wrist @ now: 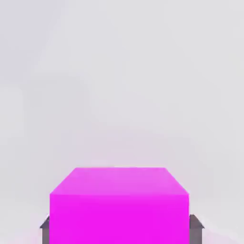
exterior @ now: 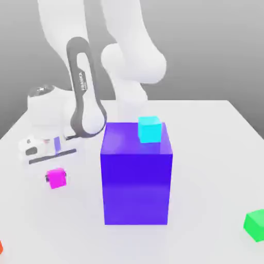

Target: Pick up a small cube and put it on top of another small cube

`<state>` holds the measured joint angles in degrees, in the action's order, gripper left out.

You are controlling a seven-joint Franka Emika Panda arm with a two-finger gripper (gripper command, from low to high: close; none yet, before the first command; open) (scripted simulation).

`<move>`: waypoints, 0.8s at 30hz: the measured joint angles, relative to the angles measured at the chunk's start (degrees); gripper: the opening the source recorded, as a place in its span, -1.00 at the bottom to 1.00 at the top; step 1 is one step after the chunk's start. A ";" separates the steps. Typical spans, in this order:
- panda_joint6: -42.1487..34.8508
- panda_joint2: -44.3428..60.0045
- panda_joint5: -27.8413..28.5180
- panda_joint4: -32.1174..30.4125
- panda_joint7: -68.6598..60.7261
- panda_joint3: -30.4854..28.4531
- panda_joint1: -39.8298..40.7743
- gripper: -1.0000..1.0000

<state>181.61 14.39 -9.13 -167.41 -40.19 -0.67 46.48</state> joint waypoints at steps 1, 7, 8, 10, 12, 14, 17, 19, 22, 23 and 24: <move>0.34 0.37 0.03 0.07 0.00 1.07 1.10 -1.00; -5.02 -6.25 8.74 -1.26 6.50 -17.09 -14.78 -1.00; -6.17 -7.71 12.02 -1.50 8.82 -19.79 -16.54 -1.00; -8.57 -10.72 17.43 -1.93 12.57 -22.45 -17.59 -1.00; -10.94 -13.71 19.44 -2.41 13.88 -22.86 -17.22 -1.00; -13.24 -16.58 18.62 -2.96 13.22 -22.88 -17.53 -1.00; -15.10 -16.62 19.69 -0.15 14.53 -21.51 -19.69 -1.00; -15.86 -14.53 21.66 3.66 17.56 -19.99 -22.54 -1.00; -16.94 -10.84 23.51 9.78 21.88 -17.88 -28.04 -1.00; -17.29 -9.56 23.92 11.84 23.22 -17.06 -29.49 -1.00; -17.60 -8.27 24.22 13.90 24.49 -16.27 -30.86 -1.00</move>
<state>164.01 6.12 15.09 -153.51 -15.69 -16.94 15.62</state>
